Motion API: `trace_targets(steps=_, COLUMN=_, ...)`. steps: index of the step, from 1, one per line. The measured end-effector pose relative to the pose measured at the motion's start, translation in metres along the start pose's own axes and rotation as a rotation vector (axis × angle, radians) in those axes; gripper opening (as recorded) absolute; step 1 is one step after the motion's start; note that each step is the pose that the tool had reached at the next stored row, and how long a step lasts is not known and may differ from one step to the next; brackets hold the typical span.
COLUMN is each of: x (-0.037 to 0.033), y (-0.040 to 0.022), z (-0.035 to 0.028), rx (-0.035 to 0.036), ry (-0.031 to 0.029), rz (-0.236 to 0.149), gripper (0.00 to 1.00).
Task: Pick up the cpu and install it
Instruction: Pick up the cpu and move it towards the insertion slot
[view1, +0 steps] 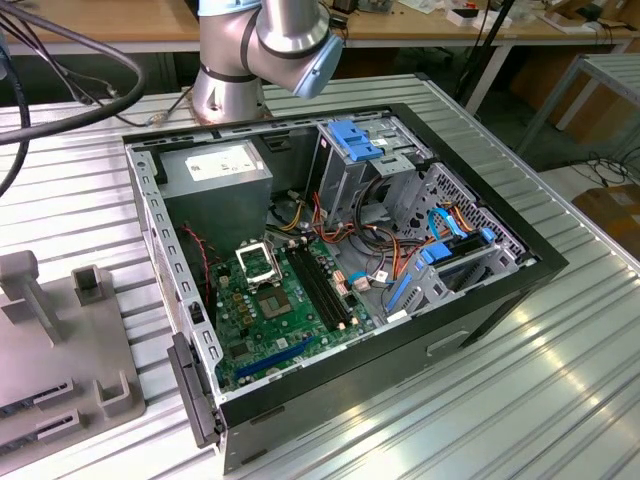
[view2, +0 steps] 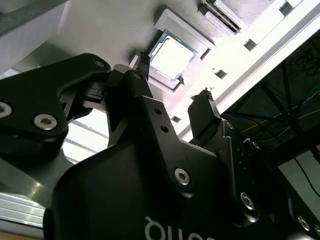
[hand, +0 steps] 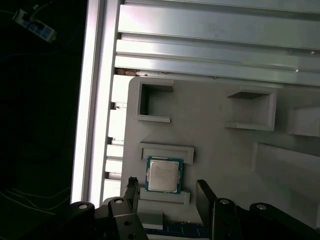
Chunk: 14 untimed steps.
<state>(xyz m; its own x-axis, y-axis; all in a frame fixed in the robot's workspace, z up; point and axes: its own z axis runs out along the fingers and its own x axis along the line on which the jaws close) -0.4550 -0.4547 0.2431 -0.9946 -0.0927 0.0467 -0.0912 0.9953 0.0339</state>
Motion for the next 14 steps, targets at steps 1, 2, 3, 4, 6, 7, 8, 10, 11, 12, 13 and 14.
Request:
trace_targets(steps=1, x=-0.0001, y=0.0, z=0.0008, rx=-0.0002, ry=-0.0002, rz=0.0, gripper=0.58)
trace_targets(steps=2, x=-0.0001, y=0.0, z=0.0018, rx=-0.0001, ry=-0.0002, rz=0.0, gripper=0.58)
trace_targets(steps=3, x=-0.0001, y=-0.0001, z=0.0019, rx=-0.0001, ry=-0.0002, rz=0.0, gripper=0.58)
trace_targets(steps=4, x=-0.0001, y=-0.0001, z=0.0021, rx=-0.0002, ry=-0.0003, rz=0.0, gripper=0.58)
trace_targets(steps=6, x=-0.0001, y=-0.0001, z=0.0021, rx=-0.0001, ry=-0.0002, rz=0.0, gripper=0.58)
trace_targets(steps=7, x=-0.0001, y=-0.0001, z=0.0021, rx=-0.0001, ry=-0.0002, rz=0.0, gripper=0.58)
trace_targets(steps=8, x=-0.0001, y=-0.0001, z=0.0024, rx=-0.0001, ry=-0.0003, rz=0.0, gripper=0.58)
trace_targets(steps=10, x=-0.0001, y=-0.0001, z=0.0026, rx=-0.0001, ry=-0.0002, rz=0.0, gripper=0.58)
trace_targets(steps=11, x=-0.0001, y=-0.0001, z=0.0026, rx=-0.0002, ry=-0.0002, rz=0.0, gripper=0.58)
trace_targets(steps=12, x=-0.0001, y=-0.0001, z=0.0026, rx=-0.0001, ry=-0.0002, rz=0.0, gripper=0.58)
trace_targets(steps=13, x=-0.0001, y=-0.0001, z=0.0026, rx=-0.0001, ry=-0.0002, rz=0.0, gripper=0.58)
trace_targets(steps=14, x=-0.0002, y=-0.0001, z=0.0027, rx=-0.0001, ry=-0.0002, rz=0.0, gripper=0.58)
